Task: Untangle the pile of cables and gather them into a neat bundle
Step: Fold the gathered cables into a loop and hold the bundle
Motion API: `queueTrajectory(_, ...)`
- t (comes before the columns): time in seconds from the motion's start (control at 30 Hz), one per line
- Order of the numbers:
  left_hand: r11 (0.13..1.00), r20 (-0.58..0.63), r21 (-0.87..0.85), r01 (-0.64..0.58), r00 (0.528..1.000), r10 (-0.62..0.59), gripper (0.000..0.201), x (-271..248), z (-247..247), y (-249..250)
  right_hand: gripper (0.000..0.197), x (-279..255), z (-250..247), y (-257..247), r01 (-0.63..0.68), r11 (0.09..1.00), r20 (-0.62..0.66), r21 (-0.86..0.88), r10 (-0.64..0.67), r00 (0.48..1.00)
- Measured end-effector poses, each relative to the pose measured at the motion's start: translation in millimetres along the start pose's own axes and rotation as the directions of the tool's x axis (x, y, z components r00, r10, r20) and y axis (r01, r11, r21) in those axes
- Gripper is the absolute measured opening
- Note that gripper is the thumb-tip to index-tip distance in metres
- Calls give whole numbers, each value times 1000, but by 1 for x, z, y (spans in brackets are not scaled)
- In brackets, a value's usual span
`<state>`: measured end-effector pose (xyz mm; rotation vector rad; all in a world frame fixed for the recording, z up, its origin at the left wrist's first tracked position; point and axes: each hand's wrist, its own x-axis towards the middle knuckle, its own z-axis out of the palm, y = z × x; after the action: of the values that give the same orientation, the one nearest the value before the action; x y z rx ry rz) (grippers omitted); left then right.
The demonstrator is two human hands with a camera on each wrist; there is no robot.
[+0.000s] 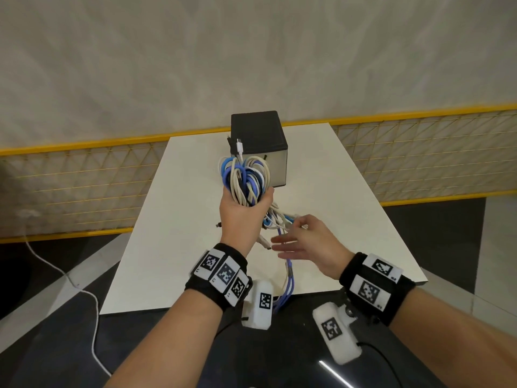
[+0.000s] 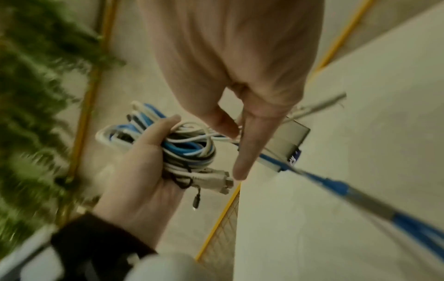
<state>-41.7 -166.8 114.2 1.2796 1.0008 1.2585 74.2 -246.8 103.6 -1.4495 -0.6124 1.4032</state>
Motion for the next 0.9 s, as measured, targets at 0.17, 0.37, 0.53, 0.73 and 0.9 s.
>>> queueTrajectory(0.17,999,44,28,39,998,-40,35,-8,-1,-3,34,18,1,-10,-209,834,113,510,176,978)
queueTrajectory(0.37,995,171,48,90,981,-97,25,-20,-5,-5,43,53,-2,-13,-317,791,78,523,326,942)
queueTrajectory(0.53,982,326,156,110,932,-156,18,-22,-8,-5,20,64,2,-1,-178,812,-121,556,290,949)
queueTrajectory(0.73,968,289,139,209,927,-241,22,-14,-14,-9,22,34,8,-10,216,910,-236,353,-136,962)
queueTrajectory(0.9,967,368,139,212,896,-249,31,-13,-8,-3,27,21,17,-10,236,948,-117,212,-215,970)
